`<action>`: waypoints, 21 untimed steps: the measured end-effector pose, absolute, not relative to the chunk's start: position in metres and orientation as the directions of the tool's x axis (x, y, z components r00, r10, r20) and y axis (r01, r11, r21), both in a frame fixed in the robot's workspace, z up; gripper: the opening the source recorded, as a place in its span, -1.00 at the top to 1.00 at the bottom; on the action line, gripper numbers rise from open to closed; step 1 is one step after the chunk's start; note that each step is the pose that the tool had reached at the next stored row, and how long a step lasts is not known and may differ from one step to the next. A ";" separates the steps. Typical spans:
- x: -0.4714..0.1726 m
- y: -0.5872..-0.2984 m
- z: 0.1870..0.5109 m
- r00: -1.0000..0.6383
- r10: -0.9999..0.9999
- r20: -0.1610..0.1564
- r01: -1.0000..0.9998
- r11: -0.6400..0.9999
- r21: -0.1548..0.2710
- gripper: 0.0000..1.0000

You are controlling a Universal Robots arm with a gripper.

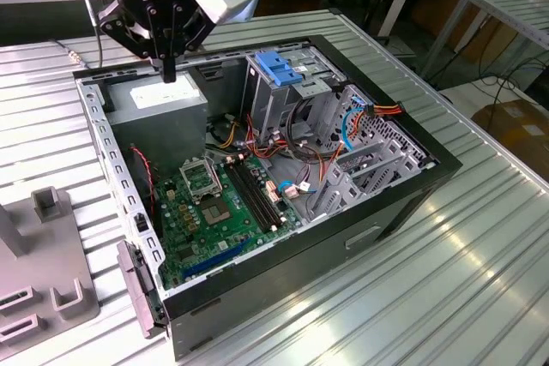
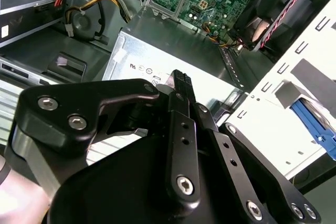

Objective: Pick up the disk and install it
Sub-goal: 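Reach for the disk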

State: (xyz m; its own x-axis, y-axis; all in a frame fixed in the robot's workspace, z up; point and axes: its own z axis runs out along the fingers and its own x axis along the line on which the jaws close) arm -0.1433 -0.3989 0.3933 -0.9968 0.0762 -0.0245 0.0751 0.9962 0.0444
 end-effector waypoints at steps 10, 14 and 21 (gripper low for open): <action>-0.146 -0.399 0.393 -0.997 0.076 -0.024 0.075 0.996 0.044 0.79; -0.147 -0.399 0.393 -0.997 0.076 -0.024 0.075 0.996 0.044 0.79; -0.151 -0.399 0.393 -0.997 0.076 -0.025 0.075 0.996 0.044 0.79</action>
